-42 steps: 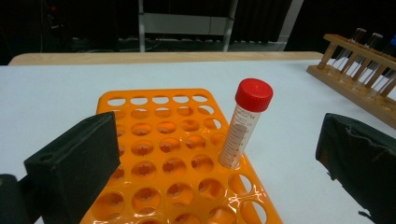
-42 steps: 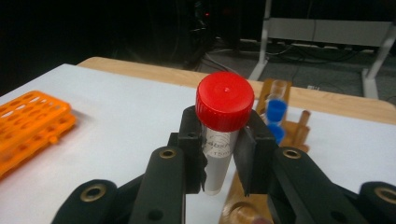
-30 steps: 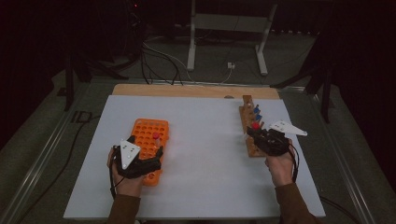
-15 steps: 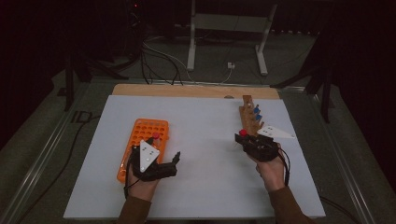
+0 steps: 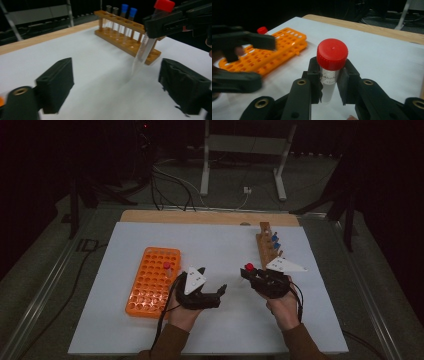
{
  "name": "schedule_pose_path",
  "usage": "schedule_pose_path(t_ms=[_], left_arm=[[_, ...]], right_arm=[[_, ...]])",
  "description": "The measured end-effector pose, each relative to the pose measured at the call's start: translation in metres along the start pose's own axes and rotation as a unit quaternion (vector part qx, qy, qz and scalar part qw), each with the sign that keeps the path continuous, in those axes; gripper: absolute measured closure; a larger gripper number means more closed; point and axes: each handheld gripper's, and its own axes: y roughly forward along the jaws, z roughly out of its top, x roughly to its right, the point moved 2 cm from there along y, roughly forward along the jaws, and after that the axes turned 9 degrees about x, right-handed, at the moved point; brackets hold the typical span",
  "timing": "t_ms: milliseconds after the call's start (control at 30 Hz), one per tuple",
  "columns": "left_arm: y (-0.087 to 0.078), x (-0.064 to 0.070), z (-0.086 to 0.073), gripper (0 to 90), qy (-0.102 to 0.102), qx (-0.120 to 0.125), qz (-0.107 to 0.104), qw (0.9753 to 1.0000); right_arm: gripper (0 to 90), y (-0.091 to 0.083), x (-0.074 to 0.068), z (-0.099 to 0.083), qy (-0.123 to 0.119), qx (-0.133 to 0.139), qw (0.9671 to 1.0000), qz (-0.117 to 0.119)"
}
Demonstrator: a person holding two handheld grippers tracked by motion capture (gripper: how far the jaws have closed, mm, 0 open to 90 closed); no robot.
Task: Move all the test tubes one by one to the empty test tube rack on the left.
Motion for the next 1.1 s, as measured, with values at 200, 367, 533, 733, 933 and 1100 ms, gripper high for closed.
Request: schedule_pose_path(t_ms=[200,367,533,733,933,1100], left_arm=[[0.018,0.013,-0.006,24.5,-0.011,-0.009,-0.017,0.9998],[0.028,0.021,-0.006,31.1,-0.002,-0.015,-0.017,0.9997],[0.033,0.025,-0.008,47.4,0.004,-0.028,-0.014,0.9995],[0.033,0.026,-0.007,69.7,-0.006,-0.023,-0.033,0.9992],[0.033,0.027,-0.008,73.8,0.001,-0.021,-0.042,0.9989],[0.033,0.026,-0.008,75.6,-0.001,-0.023,-0.041,0.9989]], right_arm=[[74.4,0.004,-0.008,-0.003,-0.005,-0.007,0.9999,0.011],[74.4,0.007,-0.013,-0.005,-0.007,-0.012,0.9997,0.019],[74.4,0.008,-0.016,-0.005,-0.009,-0.012,0.9996,0.026],[74.4,0.009,-0.017,-0.006,-0.011,-0.015,0.9993,0.031],[74.4,0.009,-0.017,-0.006,-0.010,-0.016,0.9993,0.032],[63.4,0.008,-0.015,-0.005,-0.004,-0.011,0.9994,0.034]])
